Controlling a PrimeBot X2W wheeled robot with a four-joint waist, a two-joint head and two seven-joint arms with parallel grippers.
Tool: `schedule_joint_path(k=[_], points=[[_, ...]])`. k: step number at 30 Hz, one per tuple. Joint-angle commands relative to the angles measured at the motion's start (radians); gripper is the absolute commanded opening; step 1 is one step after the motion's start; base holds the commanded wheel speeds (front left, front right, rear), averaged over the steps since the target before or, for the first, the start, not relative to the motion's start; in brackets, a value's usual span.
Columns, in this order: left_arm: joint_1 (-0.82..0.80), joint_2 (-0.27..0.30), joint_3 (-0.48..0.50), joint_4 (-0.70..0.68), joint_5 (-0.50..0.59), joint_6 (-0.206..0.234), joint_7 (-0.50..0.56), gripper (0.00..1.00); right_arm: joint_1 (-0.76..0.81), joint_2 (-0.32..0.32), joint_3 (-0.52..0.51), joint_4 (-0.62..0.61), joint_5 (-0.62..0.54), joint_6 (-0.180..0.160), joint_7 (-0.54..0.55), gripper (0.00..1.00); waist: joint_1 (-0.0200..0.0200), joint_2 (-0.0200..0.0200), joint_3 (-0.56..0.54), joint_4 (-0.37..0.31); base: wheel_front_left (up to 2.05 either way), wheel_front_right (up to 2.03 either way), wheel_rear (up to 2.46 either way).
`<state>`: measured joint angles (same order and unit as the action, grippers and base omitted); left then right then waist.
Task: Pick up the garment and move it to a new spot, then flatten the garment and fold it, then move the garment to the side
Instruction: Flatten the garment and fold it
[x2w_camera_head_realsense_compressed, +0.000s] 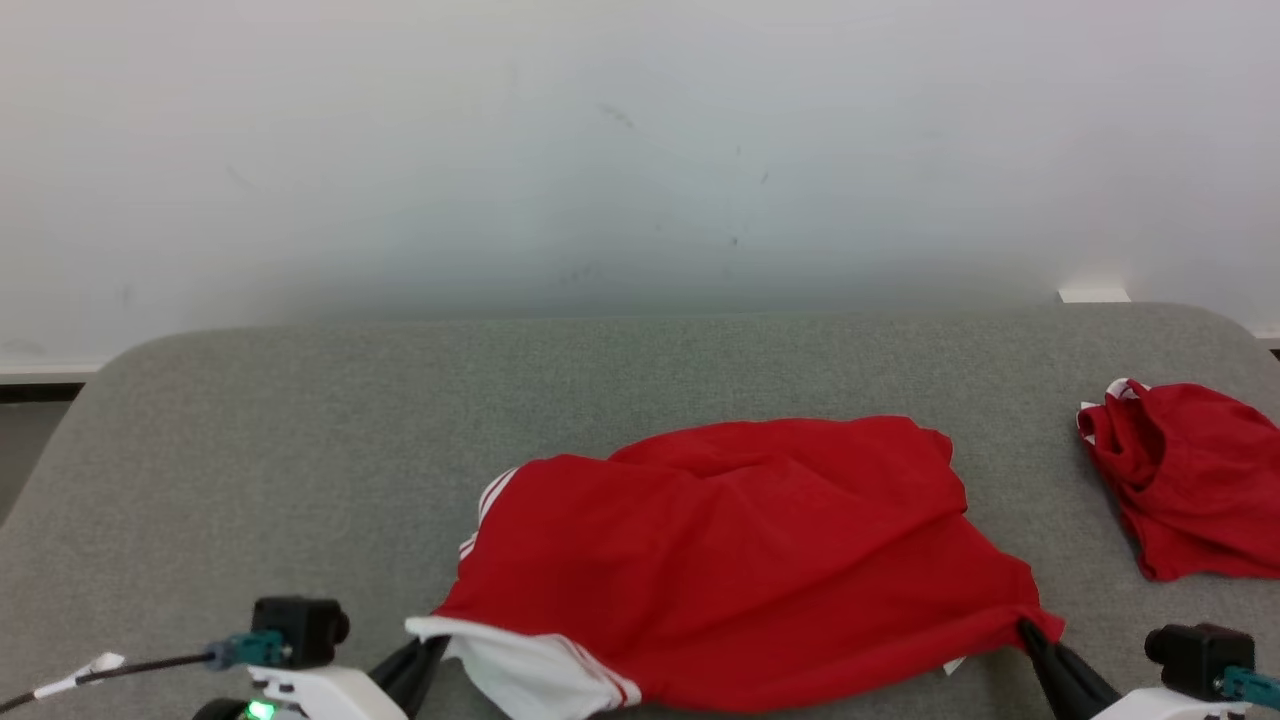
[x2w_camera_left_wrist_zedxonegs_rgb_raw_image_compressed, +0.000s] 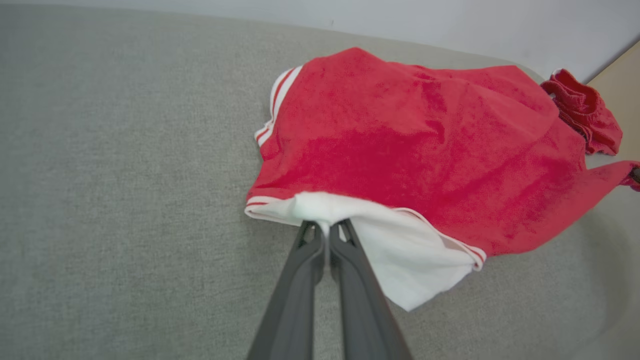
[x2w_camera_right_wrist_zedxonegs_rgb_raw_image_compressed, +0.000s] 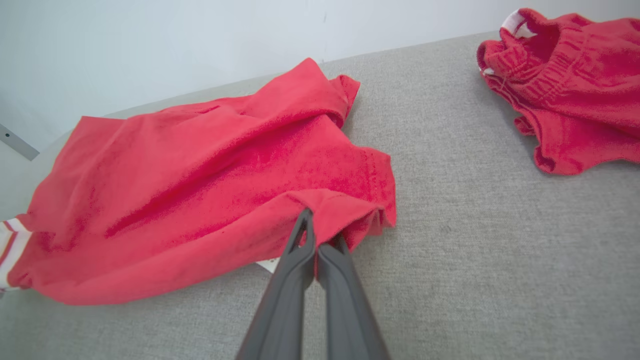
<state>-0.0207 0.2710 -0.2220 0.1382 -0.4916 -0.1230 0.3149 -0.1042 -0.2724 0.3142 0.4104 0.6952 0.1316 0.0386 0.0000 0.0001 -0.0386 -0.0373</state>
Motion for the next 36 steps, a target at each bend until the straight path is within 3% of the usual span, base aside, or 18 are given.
schedule_joint_path(k=[1, 7, 12, 18, 24, 36], points=[[-0.032, 0.015, 0.012, -0.016, 0.005, -0.002, -0.018, 0.0, -0.023, -0.019, -0.004, -0.035, 0.023, -0.002, -0.013, 0.0, 0.0, -0.0001, 0.008, 0.004, 0.0, 0.0, 0.0], [-0.172, 0.027, 0.02, -0.016, -0.014, -0.005, -0.051, 0.0, -0.138, -0.077, 0.031, -0.177, 0.099, -0.002, -0.014, 0.0, 0.0, -0.0001, 0.085, -0.012, 0.0, 0.0, 0.0], [-0.4, 0.034, -0.024, 0.064, -0.015, -0.008, -0.09, 0.0, -0.346, -0.119, 0.067, -0.184, 0.159, -0.002, -0.002, 0.0, 0.0, -0.0001, 0.208, -0.014, 0.0, 0.0, 0.0], [-0.752, 0.046, -0.097, 0.238, -0.029, -0.008, -0.191, 0.0, -0.647, -0.147, 0.12, -0.074, 0.21, -0.002, -0.011, 0.0, 0.0, -0.0001, 0.344, -0.005, 0.0, 0.0, 0.0], [-1.089, 0.042, -0.137, 0.449, -0.036, -0.008, -0.273, 0.0, -0.957, -0.111, 0.149, 0.076, 0.24, -0.002, -0.084, 0.0, 0.0, -0.0001, 0.445, -0.009, 0.0, 0.0, 0.0], [-1.578, 0.01, -0.191, 0.745, -0.058, -0.006, -0.358, 0.0, -1.405, -0.057, 0.215, 0.334, 0.319, -0.002, -0.217, 0.0, 0.0, -0.0001, 0.489, 0.003, 0.0, 0.0, 0.0]])
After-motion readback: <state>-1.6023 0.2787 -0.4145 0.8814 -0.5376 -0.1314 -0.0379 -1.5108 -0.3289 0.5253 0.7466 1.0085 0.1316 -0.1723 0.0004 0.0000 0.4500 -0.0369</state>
